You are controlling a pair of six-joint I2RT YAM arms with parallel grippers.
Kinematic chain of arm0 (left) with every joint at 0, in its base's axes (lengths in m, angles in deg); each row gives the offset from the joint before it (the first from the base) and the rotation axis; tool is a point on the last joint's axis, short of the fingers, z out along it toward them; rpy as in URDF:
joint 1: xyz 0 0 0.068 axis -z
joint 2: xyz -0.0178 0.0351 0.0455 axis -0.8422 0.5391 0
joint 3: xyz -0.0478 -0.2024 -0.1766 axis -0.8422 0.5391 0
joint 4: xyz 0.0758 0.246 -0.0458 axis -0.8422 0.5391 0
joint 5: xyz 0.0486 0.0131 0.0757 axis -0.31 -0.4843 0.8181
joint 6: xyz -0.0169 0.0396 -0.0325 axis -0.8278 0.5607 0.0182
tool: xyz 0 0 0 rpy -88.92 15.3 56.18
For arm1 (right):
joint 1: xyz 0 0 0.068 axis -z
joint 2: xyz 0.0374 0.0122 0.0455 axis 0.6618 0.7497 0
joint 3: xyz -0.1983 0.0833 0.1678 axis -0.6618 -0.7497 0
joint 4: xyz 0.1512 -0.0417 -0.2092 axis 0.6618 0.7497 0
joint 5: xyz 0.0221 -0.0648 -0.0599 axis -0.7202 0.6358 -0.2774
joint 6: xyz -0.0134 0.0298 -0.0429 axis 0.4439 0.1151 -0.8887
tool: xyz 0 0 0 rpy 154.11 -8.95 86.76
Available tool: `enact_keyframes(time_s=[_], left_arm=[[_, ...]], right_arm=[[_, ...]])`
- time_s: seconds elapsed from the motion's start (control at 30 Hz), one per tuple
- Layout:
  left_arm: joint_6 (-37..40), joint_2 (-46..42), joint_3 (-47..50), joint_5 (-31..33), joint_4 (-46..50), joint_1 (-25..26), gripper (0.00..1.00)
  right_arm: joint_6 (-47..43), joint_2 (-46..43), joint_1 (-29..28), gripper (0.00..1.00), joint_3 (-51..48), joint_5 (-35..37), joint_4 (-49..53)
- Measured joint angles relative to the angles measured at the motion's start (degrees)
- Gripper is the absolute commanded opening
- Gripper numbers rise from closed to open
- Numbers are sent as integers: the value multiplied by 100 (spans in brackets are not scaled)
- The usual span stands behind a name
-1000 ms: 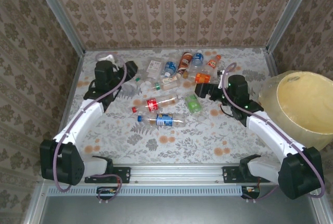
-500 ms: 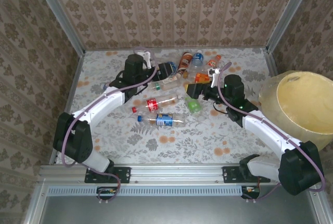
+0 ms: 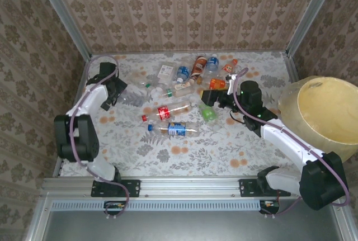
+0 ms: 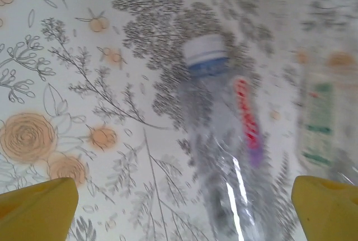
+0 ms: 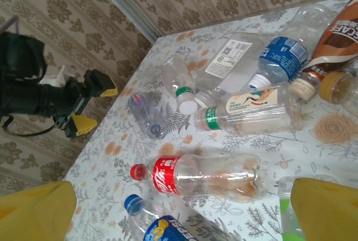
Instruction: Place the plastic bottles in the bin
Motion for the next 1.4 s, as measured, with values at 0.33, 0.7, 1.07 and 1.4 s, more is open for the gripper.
enact_keyframes(time_s=[0.33,0.7,1.07,1.4], left_arm=[[0,1593,-1126,-186,-151,-203,97],[120,2286,-1290,-538,-505,-262,62],[697,1486,-483,-804,-1062,-254,49],[1722,-1132,133,-1718,-2284,1506,49]], right_arm=[[-59,-398,0,100,-122,249,262],[-66,-450,0,100,-160,337,422],[-96,-448,0,100,-166,396,424],[699,39,-236,100,-297,55,-17]])
